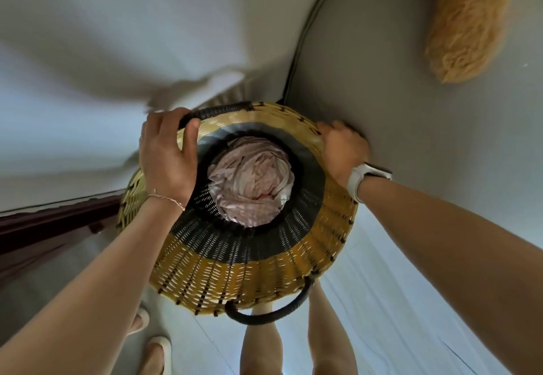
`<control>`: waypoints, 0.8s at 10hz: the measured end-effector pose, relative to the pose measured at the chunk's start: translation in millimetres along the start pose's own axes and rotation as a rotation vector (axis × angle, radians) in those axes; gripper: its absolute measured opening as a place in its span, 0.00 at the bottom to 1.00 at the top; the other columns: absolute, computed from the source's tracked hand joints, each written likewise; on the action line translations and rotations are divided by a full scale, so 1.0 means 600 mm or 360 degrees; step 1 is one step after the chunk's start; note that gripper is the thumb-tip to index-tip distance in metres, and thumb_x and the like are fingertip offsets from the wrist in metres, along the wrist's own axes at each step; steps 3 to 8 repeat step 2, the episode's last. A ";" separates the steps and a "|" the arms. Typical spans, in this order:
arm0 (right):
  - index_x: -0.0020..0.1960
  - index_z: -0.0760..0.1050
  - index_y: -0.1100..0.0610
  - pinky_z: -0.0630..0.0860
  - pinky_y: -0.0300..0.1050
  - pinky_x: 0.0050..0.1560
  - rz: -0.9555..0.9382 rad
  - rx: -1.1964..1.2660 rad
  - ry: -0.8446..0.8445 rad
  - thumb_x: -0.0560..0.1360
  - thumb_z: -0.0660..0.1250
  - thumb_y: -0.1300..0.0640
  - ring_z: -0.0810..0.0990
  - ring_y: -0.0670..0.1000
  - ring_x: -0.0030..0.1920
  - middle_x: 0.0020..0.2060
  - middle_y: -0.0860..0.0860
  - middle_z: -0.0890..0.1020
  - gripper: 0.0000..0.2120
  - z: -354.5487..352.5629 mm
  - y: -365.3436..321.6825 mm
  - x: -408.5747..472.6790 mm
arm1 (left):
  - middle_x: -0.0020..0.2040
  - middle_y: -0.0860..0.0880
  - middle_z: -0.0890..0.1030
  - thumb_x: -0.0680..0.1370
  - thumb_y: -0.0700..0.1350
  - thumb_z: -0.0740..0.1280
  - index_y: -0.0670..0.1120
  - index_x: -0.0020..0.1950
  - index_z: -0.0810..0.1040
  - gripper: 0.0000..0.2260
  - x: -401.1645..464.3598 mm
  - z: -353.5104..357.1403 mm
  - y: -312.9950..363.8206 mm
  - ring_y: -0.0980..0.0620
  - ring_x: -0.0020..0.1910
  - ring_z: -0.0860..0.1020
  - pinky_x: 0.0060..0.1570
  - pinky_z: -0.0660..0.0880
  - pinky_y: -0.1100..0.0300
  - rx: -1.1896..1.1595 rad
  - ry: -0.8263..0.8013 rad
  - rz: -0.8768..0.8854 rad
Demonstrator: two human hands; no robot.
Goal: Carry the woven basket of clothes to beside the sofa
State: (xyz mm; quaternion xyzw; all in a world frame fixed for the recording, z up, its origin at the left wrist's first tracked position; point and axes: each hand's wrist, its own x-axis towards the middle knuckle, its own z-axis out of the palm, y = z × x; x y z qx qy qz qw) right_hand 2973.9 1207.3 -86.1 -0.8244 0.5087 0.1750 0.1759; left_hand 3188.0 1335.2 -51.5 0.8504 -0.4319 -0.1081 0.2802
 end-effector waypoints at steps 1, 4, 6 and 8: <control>0.67 0.66 0.56 0.74 0.55 0.54 0.0033 0.0140 -0.0073 0.75 0.56 0.63 0.73 0.63 0.59 0.62 0.60 0.73 0.20 -0.015 -0.015 0.010 | 0.51 0.34 0.78 0.78 0.49 0.58 0.38 0.55 0.77 0.17 -0.006 -0.010 -0.003 0.35 0.48 0.77 0.50 0.73 0.47 0.0042 -0.0048 -0.0109; 0.70 0.62 0.56 0.67 0.52 0.66 0.0104 0.0744 0.0054 0.77 0.58 0.57 0.68 0.59 0.67 0.67 0.59 0.68 0.22 -0.056 -0.039 -0.003 | 0.53 0.35 0.78 0.78 0.48 0.59 0.39 0.56 0.77 0.15 -0.005 -0.016 0.005 0.36 0.52 0.75 0.51 0.71 0.50 0.0078 -0.0107 -0.0227; 0.70 0.62 0.56 0.67 0.52 0.66 0.0104 0.0744 0.0054 0.77 0.58 0.57 0.68 0.59 0.67 0.67 0.59 0.68 0.22 -0.056 -0.039 -0.003 | 0.53 0.35 0.78 0.78 0.48 0.59 0.39 0.56 0.77 0.15 -0.005 -0.016 0.005 0.36 0.52 0.75 0.51 0.71 0.50 0.0078 -0.0107 -0.0227; 0.70 0.62 0.56 0.67 0.52 0.66 0.0104 0.0744 0.0054 0.77 0.58 0.57 0.68 0.59 0.67 0.67 0.59 0.68 0.22 -0.056 -0.039 -0.003 | 0.53 0.35 0.78 0.78 0.48 0.59 0.39 0.56 0.77 0.15 -0.005 -0.016 0.005 0.36 0.52 0.75 0.51 0.71 0.50 0.0078 -0.0107 -0.0227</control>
